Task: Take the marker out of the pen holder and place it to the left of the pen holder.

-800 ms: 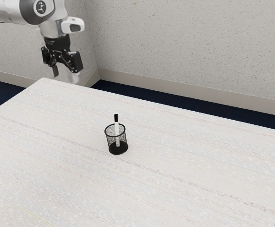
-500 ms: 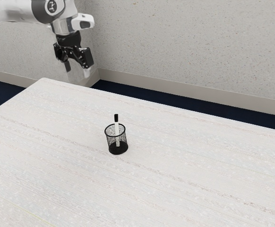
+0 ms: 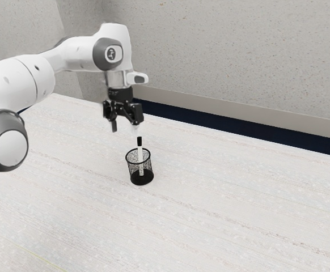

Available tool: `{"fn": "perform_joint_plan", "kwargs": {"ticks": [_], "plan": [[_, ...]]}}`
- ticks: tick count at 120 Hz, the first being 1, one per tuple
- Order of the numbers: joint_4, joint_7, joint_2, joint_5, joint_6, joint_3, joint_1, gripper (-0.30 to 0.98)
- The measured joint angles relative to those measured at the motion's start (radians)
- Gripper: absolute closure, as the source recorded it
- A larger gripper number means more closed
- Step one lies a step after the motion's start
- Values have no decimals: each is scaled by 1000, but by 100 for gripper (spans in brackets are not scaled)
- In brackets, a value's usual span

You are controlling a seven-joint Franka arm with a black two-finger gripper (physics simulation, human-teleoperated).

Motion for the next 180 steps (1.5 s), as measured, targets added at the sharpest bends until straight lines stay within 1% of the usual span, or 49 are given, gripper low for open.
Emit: {"fn": "perform_joint_plan", "kwargs": {"ticks": [26,38,58,82,88,101,107,113,121,130,144,165,180], "plan": [[13,-37,72,-6,-11,-5,-21,0],[46,-50,98,-4,0,-2,-32,0],[116,-64,149,27,25,-2,-38,0],[151,-73,196,39,55,-2,-40,1],[155,-75,200,40,59,-2,-40,7],[162,-79,202,48,64,-2,-46,35],[163,-80,202,50,65,-2,-51,46],[164,-82,201,52,66,-2,-54,55],[164,-83,199,53,66,-1,-56,62],[164,-85,193,57,59,0,-55,68],[164,-87,154,81,30,-1,-54,73],[162,-89,48,114,-44,-1,-44,76],[162,-89,-33,151,-109,0,-21,77]]}}
